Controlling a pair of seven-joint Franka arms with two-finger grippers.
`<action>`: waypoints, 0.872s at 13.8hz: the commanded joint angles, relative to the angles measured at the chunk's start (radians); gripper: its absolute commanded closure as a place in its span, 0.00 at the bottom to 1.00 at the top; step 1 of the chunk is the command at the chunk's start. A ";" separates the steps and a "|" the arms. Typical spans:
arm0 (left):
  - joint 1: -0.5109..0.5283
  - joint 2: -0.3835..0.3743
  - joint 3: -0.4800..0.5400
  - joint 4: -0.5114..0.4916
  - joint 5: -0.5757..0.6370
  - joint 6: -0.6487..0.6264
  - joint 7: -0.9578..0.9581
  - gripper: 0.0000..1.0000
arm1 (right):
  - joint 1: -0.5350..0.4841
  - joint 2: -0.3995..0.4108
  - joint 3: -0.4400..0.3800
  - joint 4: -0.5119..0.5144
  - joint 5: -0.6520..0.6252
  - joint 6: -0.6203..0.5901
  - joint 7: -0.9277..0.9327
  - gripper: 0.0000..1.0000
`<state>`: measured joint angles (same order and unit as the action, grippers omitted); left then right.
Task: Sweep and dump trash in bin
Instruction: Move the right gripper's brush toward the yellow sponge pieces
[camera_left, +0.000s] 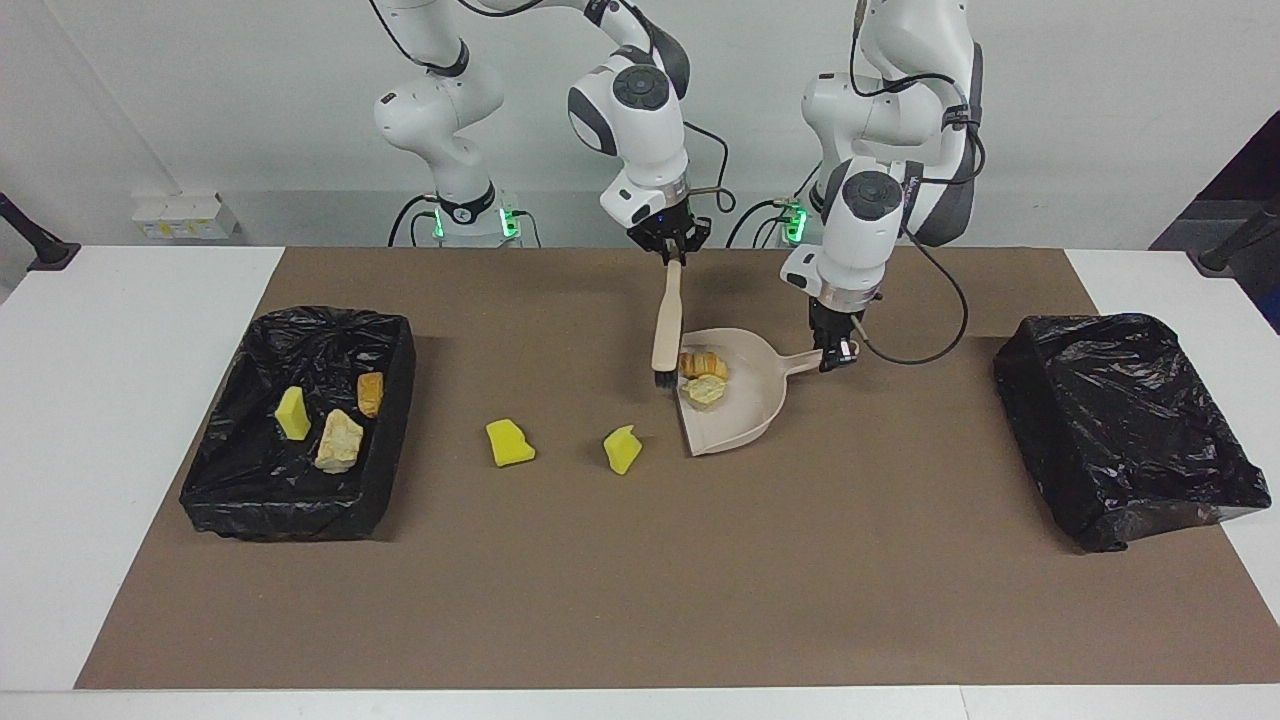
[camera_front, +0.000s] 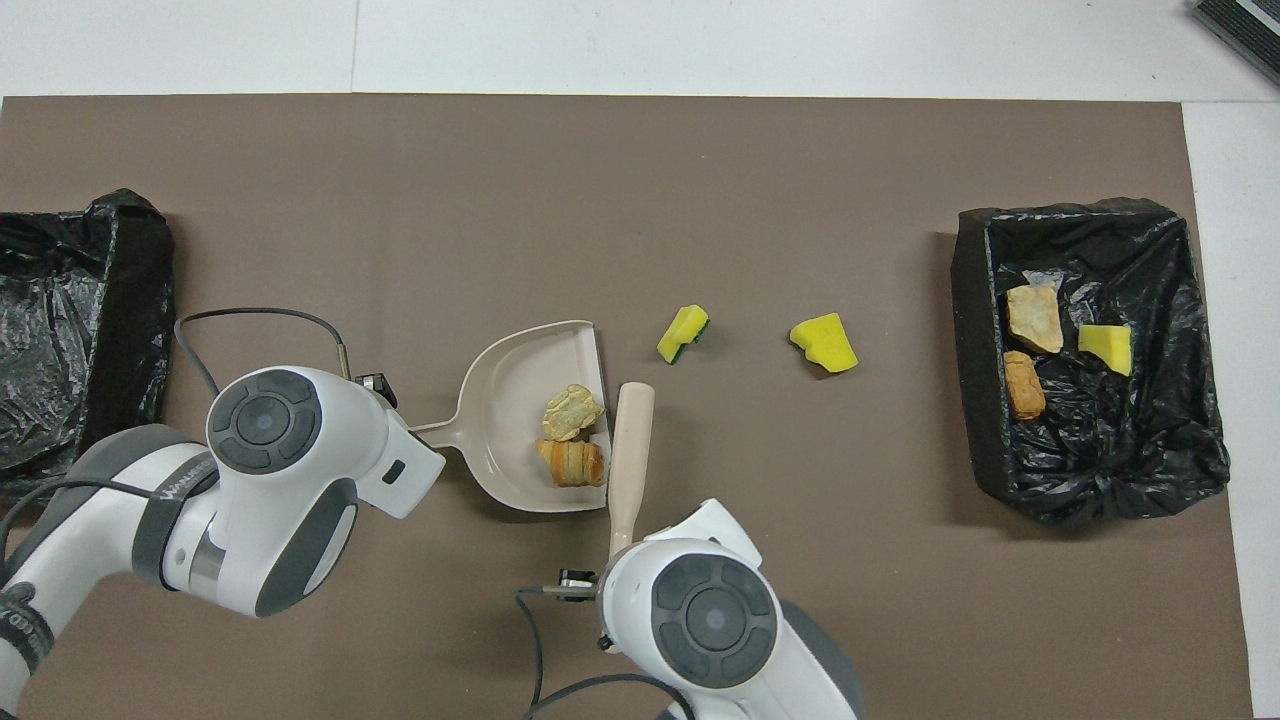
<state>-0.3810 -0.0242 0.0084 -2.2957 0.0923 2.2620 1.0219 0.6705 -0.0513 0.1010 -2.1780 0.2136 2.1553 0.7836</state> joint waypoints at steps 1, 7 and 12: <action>0.033 0.027 -0.002 0.064 -0.025 -0.025 0.023 1.00 | -0.096 0.010 0.005 0.047 -0.052 -0.075 -0.122 1.00; 0.091 0.161 0.002 0.315 -0.011 -0.159 0.018 1.00 | -0.245 0.010 0.005 0.067 -0.305 -0.190 -0.294 1.00; 0.064 0.246 0.007 0.407 0.036 -0.203 -0.098 1.00 | -0.449 0.024 0.006 0.024 -0.321 -0.169 -0.564 1.00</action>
<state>-0.2964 0.1515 0.0158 -1.9804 0.0980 2.1091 1.0024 0.3131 -0.0270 0.0945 -2.1299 -0.0921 1.9793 0.3373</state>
